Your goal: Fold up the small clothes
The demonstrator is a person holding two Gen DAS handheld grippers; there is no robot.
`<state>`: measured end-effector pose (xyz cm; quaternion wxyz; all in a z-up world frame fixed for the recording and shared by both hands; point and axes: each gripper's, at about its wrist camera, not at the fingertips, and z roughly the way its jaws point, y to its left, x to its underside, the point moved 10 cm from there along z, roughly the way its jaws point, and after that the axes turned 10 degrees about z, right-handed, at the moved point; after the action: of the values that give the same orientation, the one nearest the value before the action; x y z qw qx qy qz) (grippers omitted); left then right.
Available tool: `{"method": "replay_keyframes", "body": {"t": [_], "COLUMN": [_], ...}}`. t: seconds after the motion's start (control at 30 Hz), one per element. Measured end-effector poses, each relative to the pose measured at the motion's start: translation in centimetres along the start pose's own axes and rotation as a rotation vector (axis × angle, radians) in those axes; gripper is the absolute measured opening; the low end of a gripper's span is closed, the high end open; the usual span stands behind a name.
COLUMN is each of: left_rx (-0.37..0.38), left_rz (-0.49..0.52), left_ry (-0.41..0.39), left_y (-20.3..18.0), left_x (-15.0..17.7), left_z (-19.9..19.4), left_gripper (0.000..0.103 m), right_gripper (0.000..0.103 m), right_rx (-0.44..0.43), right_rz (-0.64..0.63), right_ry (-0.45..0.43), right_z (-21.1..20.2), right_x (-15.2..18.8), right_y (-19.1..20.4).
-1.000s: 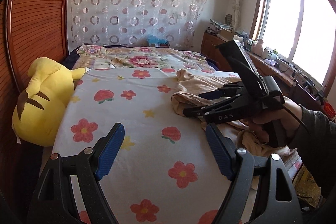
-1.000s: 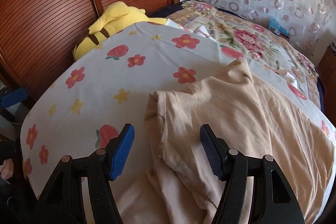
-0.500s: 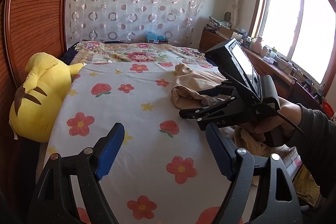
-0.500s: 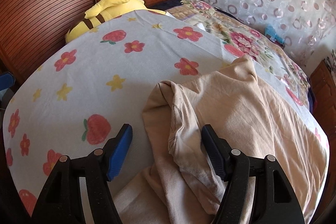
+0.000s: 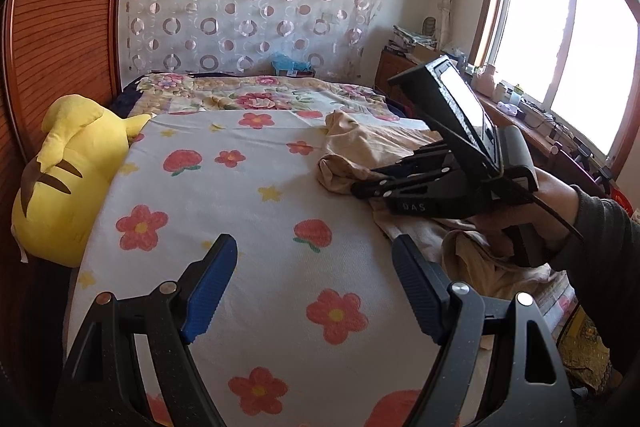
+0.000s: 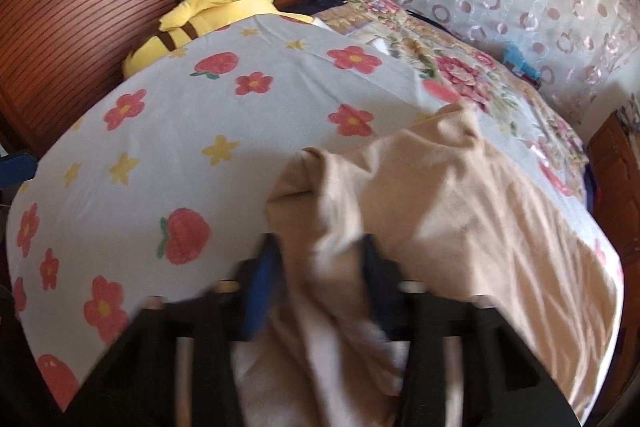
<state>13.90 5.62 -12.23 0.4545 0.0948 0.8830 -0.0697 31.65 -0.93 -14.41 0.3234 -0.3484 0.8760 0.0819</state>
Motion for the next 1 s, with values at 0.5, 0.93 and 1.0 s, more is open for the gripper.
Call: {"method": "replay_keyframes", "body": {"t": [0.5,0.93,1.0], "left_rx": [0.035,0.078,0.083], "left_rz": [0.027,0.047,0.047], "left_ry": [0.013,0.023,0.026], "left_y": [-2.5,-4.7,-5.0], "left_x": [0.0,0.1,0.1], "left_z": [0.8,0.9,1.0], "left_gripper": [0.08,0.08,0.08], "right_gripper": [0.006,0.006,0.006], "right_rx": [-0.052,0.229,0.268], "right_rz": [0.261,0.434,0.467], "right_ry": [-0.246,-0.241,-0.203], "right_z": [-10.9,-13.3,-12.0], "right_x": [-2.6,1.6,2.5], "right_y": [-11.2,-23.0,-23.7]}}
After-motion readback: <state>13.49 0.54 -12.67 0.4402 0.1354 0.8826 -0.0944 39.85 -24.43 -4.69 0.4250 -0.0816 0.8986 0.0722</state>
